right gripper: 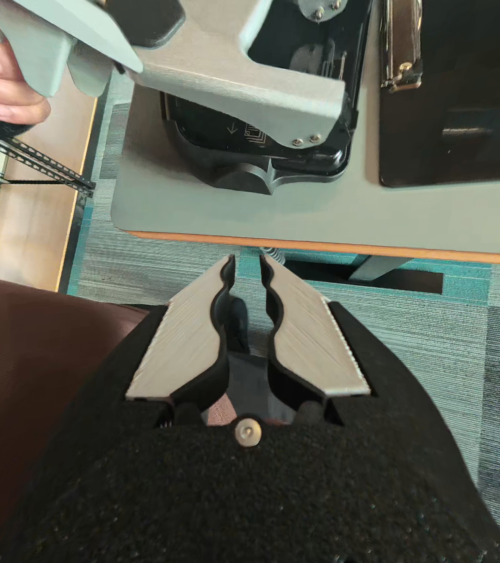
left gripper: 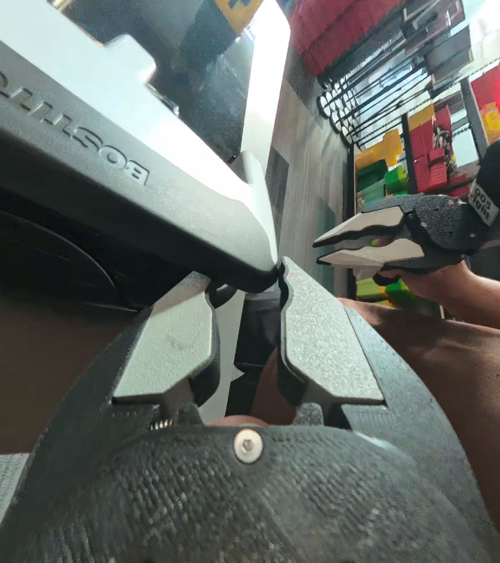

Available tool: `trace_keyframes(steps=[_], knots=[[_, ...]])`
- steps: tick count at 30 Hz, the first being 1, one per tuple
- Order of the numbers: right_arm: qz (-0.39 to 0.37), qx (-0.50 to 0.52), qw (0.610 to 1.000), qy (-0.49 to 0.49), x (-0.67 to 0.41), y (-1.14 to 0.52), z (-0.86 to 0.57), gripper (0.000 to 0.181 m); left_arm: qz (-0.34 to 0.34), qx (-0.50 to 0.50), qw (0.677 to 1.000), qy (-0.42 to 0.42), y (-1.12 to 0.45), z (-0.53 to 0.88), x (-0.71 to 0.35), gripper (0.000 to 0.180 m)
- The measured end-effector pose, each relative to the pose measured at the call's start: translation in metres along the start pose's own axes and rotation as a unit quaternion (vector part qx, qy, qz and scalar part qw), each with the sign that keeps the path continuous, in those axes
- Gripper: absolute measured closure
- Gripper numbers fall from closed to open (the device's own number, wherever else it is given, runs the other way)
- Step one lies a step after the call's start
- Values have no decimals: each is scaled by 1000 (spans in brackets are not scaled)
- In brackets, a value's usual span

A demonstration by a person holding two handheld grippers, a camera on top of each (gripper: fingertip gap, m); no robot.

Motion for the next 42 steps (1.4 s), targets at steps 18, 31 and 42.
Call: trace_keyframes(steps=[18, 31, 42], knots=[[18, -5, 990, 138, -79, -56, 24, 117, -1, -21, 1000, 10, 2, 18, 35, 151], [59, 8, 959, 278, -69, -51, -3, 99, -28, 62, 986, 154, -16, 33, 21, 147], [13, 134, 875, 465, -66, -83, 44, 104, -37, 30, 989, 142, -15, 19, 7, 149]])
Point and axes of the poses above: each gripper's, where its closed fingertips meet, y back along the fingers, x out of its underside, z = x × y across the jaws, the point moved 10 cm from there along y, back along the fingers, and after that the axes turned 8 degrees about -y, right-handed, at the moved point
